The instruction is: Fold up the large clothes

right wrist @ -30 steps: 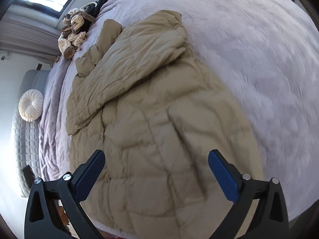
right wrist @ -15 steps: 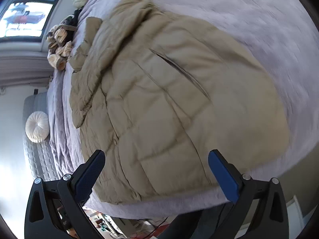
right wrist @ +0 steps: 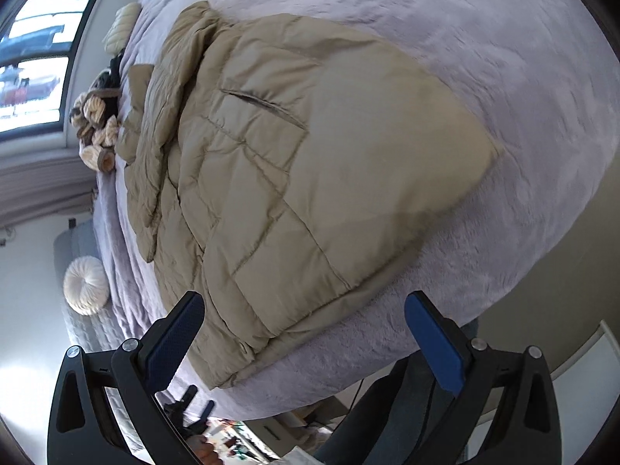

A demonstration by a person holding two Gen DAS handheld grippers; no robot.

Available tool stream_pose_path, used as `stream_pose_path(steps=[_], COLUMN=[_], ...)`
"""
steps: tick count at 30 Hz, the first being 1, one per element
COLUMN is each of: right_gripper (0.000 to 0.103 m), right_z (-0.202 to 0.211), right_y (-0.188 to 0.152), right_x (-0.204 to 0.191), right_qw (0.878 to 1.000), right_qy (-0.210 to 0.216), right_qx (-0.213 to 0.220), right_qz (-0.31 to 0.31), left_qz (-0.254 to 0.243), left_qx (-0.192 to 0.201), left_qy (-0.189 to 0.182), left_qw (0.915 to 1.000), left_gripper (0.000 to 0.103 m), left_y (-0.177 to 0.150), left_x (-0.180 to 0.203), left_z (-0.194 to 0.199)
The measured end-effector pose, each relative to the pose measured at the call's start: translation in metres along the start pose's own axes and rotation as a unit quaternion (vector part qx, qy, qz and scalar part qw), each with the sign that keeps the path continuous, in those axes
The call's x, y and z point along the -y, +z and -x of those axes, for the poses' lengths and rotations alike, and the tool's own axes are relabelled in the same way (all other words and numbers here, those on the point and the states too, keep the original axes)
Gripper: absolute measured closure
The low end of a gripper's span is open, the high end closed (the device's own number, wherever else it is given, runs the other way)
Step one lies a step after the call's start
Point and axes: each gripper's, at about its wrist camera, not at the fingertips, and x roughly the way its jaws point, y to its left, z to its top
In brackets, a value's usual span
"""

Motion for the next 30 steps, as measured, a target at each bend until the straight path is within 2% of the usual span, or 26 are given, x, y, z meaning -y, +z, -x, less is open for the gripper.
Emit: stream_pose_path(steps=[3,8,13,16,21,26,29,30], right_gripper=[0.0,0.0,0.0,0.0,0.0,0.0,0.0,0.0], right_z=[-0.004,-0.016,-0.027,-0.037,-0.054,-0.06,-0.061,-0.062], right_y=[-0.002,-0.006,-0.004,0.004,0.017,0.022,0.025,0.025], right_x=[0.014,0.036,0.042,0.037,0.032,0.02,0.011,0.008], right_qw=[1.0,0.997,0.992,0.991,0.992,0.991,0.988,0.987], right_qy=[0.011,0.041,0.081,0.096,0.084,0.108,0.137,0.144], right_qx=[-0.002,-0.004,0.004,0.004,0.004,0.004,0.006,0.006], right_qz=[-0.021,-0.071,-0.092,-0.088,-0.094,-0.083,-0.077,-0.074], left_qz=[0.015,0.016,-0.007,-0.026,-0.045,-0.042,-0.04,-0.04], left_qx=[-0.018,-0.052,-0.051,-0.048,-0.039,-0.031,-0.021,-0.018], left_qy=[-0.028,-0.076,-0.075,-0.059,-0.041,-0.043,-0.051,-0.054], left_qw=[0.9993,0.9956,0.9959,0.9968,0.9974,0.9977,0.9977,0.9975], left_gripper=[0.0,0.0,0.0,0.0,0.0,0.0,0.0,0.007], left_y=[-0.004,-0.006,-0.001,0.002,0.006,0.007,0.008,0.009], left_x=[-0.006,0.011,0.032,0.04,0.047,0.047,0.048,0.049], left_z=[-0.012,-0.041,-0.051,-0.058,-0.062,-0.065,-0.062,-0.06])
